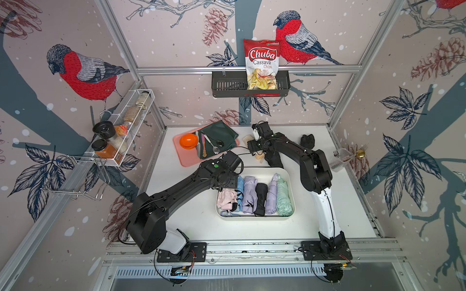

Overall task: Put the umbrella into the storage box
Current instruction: Place the umbrella in the storage box, then pick up the umbrella from the center of the board.

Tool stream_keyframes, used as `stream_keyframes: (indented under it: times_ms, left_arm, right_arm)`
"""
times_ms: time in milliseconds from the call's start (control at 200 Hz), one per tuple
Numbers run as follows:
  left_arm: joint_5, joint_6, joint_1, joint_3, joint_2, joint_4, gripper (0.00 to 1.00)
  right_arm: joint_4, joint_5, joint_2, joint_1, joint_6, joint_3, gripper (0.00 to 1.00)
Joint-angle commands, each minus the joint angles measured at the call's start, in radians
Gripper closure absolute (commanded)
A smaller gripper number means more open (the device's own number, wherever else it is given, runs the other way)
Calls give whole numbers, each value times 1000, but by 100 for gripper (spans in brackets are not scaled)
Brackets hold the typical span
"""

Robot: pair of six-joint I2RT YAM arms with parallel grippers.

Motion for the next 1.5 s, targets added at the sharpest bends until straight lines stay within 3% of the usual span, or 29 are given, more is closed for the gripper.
stream_keyframes:
  times_ms: [0, 225, 370, 445, 555, 951, 1166, 1496]
  left_arm:
    - [-14, -16, 8, 23, -20, -9, 24]
    - [-32, -31, 38, 19, -53, 46, 14]
    - [-28, -44, 77, -12, -76, 125, 3]
    - [-26, -55, 105, -37, -94, 175, 2]
    - [-30, -76, 146, -83, -131, 251, 2]
    - [-107, -161, 236, -269, -280, 456, 2]
    - [-107, -168, 258, -314, -285, 499, 2]
    - [-55, -179, 281, -342, -266, 559, 2]
  right_arm:
    - [-26, 19, 40, -3, -41, 49, 9]
    - [-64, 41, 132, -4, -62, 156, 8]
    - [-83, 33, 172, -2, -73, 196, 12]
    - [-89, 22, 183, -1, -73, 203, 16]
    - [-94, 7, 189, 4, -68, 204, 24]
    - [-97, 70, 157, 40, -39, 244, 68]
    - [-81, 119, 65, 60, 45, 231, 83]
    - [-70, 193, -116, 126, 215, 126, 86]
